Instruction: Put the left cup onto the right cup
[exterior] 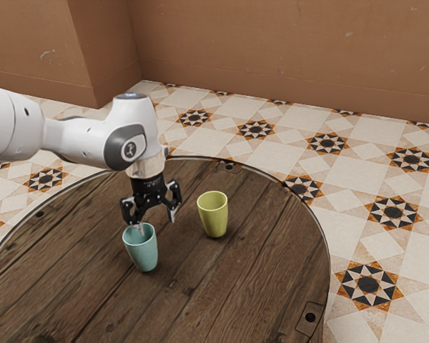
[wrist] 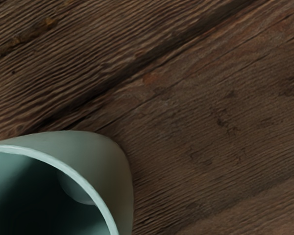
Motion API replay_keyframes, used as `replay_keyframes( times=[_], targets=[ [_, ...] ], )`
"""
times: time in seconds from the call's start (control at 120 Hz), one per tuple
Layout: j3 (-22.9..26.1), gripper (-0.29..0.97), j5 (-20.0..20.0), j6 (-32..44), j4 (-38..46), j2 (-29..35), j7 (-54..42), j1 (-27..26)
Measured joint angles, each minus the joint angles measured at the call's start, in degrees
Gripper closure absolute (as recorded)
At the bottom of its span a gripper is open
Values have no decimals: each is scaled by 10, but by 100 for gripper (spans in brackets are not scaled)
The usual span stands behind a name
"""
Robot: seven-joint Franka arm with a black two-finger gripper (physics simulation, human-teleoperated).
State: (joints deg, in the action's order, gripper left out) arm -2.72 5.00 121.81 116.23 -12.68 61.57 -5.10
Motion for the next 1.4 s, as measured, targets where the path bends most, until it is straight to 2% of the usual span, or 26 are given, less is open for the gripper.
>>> replay_keyframes(
  times=[0.217,0.792,1.4],
  targets=[
    [0,20,3,5,8,-6,0,1],
    [0,50,2,13,7,-8,-2,1],
    [-6,60,-1,4,8,0,-18,3]
  ],
)
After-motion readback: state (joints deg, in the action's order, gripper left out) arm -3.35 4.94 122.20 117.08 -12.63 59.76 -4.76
